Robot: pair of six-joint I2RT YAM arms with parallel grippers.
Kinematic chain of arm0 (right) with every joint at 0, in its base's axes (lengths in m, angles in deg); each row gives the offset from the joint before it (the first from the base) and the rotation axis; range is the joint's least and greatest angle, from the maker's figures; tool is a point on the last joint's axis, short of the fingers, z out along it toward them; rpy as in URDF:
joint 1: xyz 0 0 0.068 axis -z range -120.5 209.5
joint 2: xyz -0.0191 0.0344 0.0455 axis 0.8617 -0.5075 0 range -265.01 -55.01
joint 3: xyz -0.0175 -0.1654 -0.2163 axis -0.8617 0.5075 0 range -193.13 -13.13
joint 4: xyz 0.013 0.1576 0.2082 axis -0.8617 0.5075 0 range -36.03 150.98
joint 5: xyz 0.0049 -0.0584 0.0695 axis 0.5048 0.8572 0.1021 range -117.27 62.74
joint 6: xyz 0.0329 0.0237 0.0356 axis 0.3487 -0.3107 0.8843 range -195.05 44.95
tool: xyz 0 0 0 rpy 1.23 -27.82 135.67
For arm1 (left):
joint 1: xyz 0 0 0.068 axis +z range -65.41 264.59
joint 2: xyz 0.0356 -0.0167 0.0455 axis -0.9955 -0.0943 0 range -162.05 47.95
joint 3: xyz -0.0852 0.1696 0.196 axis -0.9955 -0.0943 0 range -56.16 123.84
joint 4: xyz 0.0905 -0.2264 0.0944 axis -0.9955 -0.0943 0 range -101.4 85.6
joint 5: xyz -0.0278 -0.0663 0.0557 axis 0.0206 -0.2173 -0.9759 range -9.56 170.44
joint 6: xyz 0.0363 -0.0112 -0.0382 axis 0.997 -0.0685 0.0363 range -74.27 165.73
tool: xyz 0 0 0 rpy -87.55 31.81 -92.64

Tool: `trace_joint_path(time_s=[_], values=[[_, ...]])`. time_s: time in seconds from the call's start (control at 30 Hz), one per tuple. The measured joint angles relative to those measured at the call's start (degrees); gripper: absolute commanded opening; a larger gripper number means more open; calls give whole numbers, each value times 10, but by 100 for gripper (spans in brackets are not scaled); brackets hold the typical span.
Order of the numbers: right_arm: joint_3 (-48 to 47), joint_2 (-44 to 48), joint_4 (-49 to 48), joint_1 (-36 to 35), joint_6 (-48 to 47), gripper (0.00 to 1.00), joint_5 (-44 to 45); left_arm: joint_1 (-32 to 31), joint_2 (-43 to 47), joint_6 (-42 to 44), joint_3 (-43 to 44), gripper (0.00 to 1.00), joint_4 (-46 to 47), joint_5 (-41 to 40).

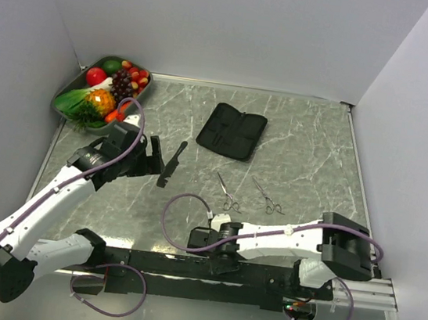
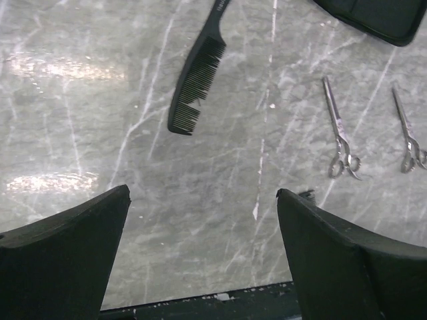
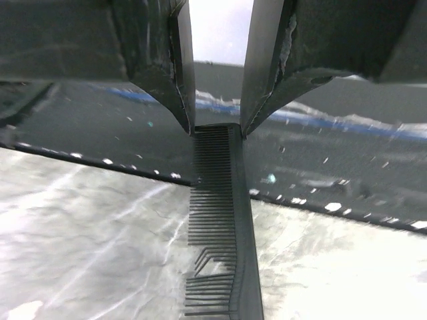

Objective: Sort the hair-cutting tools

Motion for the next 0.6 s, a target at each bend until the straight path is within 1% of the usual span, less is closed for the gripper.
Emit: trace_joint_path(time_s=[0.1, 0.17, 0.27, 0.4, 0.43, 0.6], values=[[-22, 35, 33, 0, -19, 21, 19, 0, -12, 3, 12, 99, 1, 22], [-40, 70, 56, 0, -36, 18, 32, 0, -19, 9, 21, 99, 3, 43], [-73, 114, 94, 0, -65, 18, 49, 0, -29, 20, 31, 99, 14, 96], [-108, 154, 135, 0, -105, 18, 62, 0, -45, 33, 49, 99, 32, 196], [-116, 166, 144, 0, -117, 18, 64, 0, -50, 35, 52, 99, 43, 237], [-162, 209, 189, 0, -178, 18, 68, 0, -72, 36, 54, 98, 85, 389]])
